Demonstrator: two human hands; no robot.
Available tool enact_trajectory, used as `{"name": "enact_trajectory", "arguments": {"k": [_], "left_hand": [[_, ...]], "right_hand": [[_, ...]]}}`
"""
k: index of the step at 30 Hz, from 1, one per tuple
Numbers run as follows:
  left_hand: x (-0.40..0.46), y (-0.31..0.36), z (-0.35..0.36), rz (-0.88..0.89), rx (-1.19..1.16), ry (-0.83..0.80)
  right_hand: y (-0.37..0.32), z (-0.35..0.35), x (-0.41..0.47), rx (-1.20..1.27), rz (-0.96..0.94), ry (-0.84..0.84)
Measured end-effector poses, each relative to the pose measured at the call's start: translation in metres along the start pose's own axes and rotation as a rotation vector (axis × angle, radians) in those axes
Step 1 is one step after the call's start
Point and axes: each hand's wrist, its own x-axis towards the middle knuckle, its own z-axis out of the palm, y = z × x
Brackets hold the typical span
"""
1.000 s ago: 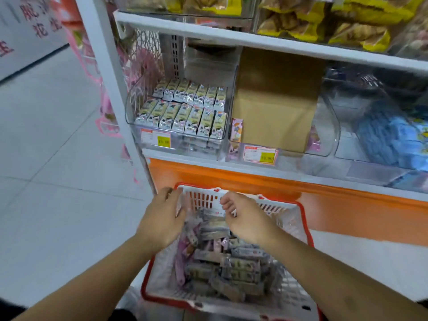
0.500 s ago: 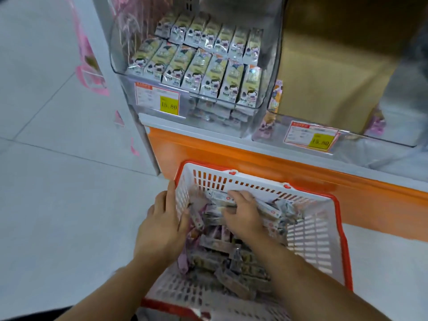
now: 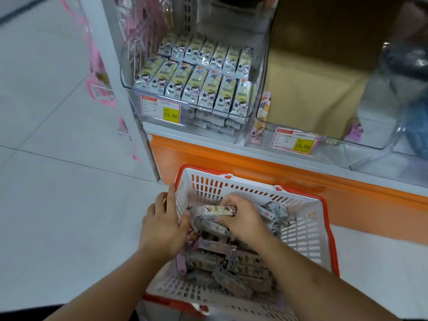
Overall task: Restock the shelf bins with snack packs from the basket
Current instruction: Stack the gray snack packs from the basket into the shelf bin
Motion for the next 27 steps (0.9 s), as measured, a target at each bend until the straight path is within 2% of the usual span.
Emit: {"name": "enact_trajectory", "arguments": {"k": [5,7,10,13,15,20,27], "left_hand": [[0.008,0.028,-0.056,-0.018,-0.105,0.044],[0.013,0.053,-0.098,0.021,-0.325,-0.023],[0.002,0.091,-0.163,0.066,-0.671,-0.215],[-0.027,0.116,-0.208,0.269,-0.651,-0.448],[-0.042,0.123,-0.224,0.354,-0.662,-0.503],[-0.049,0.129,-0.236,0.344,-0.772,-0.443],[-0.040,0.129,-0.243,0.338,-0.716,-0.415]], "right_hand": [[-0.075,-0.076,-0.035,-0.021,-0.140,-0.069],[-0.103,-0.107,-0.055,-0.032,-0.227,-0.081],[-0.137,-0.145,-0.085,-0.012,-0.355,-0.070],[-0.154,-0.168,-0.104,0.048,-0.450,-0.067],[-0.161,-0.172,-0.109,0.069,-0.489,-0.048],[-0.173,-0.166,-0.110,-0.067,-0.615,0.155],[-0.176,-0.167,-0.100,-0.108,-0.615,0.176]]}}
